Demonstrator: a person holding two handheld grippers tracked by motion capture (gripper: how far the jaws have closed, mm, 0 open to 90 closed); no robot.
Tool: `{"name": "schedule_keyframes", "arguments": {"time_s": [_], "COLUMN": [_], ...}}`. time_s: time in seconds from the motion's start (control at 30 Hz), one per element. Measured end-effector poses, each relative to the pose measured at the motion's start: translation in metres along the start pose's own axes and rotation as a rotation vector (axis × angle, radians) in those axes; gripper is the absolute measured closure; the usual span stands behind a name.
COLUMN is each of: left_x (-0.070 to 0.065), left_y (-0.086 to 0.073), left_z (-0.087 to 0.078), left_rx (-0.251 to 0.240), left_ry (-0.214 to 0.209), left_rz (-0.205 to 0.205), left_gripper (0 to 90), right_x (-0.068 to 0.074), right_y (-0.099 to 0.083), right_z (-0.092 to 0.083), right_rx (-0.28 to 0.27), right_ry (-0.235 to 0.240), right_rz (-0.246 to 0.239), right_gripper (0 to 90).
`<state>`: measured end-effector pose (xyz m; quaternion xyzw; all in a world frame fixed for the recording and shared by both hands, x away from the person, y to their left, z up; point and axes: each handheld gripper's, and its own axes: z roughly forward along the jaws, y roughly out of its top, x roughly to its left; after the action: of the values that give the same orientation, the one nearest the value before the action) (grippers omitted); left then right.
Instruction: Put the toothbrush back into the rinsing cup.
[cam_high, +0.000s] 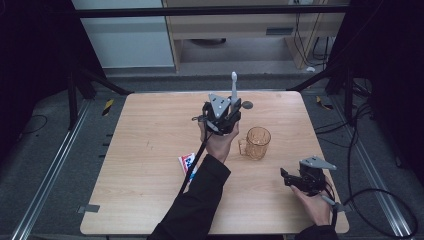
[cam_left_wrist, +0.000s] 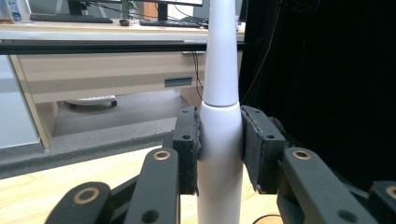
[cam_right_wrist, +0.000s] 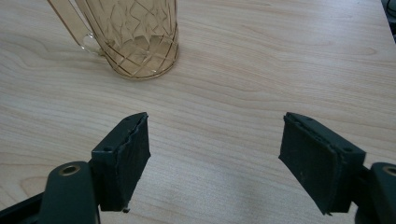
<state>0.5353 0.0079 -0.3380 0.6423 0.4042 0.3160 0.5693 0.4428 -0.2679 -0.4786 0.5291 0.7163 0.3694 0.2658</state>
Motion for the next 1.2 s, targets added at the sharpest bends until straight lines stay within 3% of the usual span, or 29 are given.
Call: {"name": "schedule_keyframes", "arguments": {"time_s": [0.8, 1.2], "left_x": [-0.036, -0.043], "left_y": [0.004, -0.008], "left_z": [0.020, 0.033], "left_rx": [-0.018, 0.003], "left_ry": [-0.065, -0.082], "left_rz": [0.022, 0.032], "left_gripper": [67.9, 67.9], "right_x": [0.000, -0.003], "right_y": [0.000, 0.000], "right_z": [0.001, 0.000], "right_rx": [-0.003, -0.006], "right_ry": [0.001, 0.000], "right_rz": [0.005, 0.012], "right_gripper": [23.9, 23.9]}}
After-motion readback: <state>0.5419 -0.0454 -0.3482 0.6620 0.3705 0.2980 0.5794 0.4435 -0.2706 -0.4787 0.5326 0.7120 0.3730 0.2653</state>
